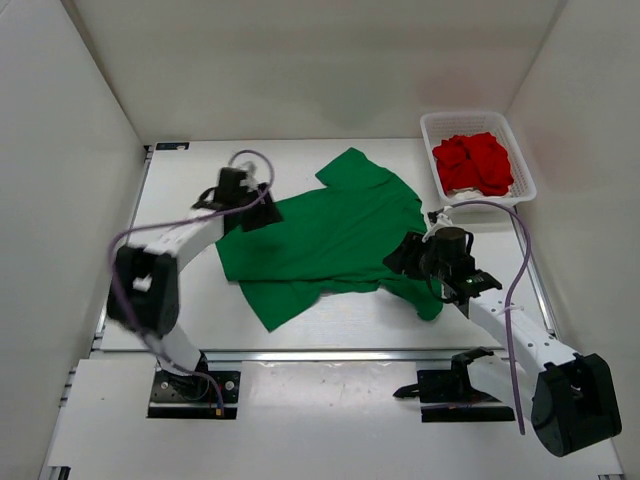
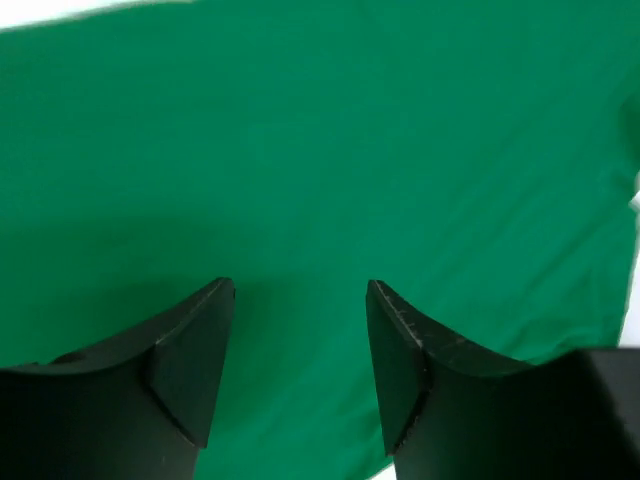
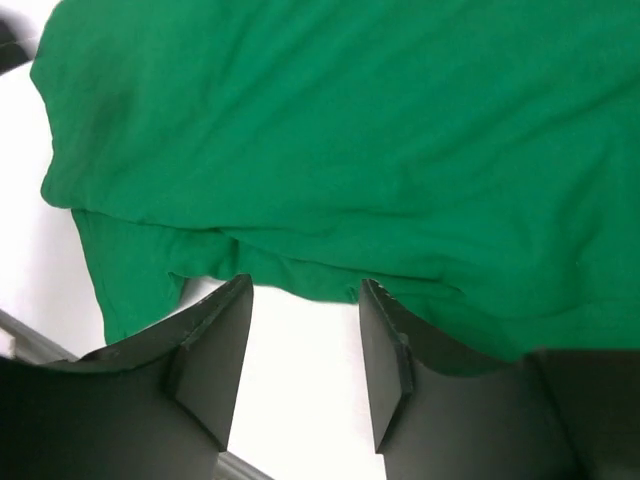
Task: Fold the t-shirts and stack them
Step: Flatten out the tshirt
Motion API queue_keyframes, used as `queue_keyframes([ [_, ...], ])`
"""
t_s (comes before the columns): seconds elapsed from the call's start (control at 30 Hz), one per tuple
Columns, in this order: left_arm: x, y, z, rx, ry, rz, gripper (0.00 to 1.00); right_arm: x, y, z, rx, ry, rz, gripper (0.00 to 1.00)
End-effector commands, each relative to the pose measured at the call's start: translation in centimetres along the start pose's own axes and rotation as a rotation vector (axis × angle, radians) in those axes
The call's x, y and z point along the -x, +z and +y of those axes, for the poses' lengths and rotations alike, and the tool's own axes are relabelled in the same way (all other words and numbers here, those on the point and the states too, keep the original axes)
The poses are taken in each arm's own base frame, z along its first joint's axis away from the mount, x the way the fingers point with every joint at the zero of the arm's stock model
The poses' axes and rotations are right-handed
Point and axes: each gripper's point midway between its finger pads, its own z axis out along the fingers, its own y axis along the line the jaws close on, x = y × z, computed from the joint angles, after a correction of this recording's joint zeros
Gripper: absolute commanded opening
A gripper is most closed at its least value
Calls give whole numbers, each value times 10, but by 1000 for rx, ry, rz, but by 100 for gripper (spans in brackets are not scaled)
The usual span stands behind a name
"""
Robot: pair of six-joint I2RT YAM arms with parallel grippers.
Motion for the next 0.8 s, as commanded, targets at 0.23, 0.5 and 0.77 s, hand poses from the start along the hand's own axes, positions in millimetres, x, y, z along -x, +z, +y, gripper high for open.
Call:
queue_keyframes([
  [0.23, -52, -52, 60, 47, -76, -175, 67, 13, -10, -22, -67, 0, -102, 1],
  [0.5, -71, -21, 88, 158, -74, -98, 50, 6, -9, -4, -29, -49, -87, 9],
  [0.77, -6, 27, 85, 111, -167, -119, 35, -3, -14, -9, -29, -45, -88, 23],
])
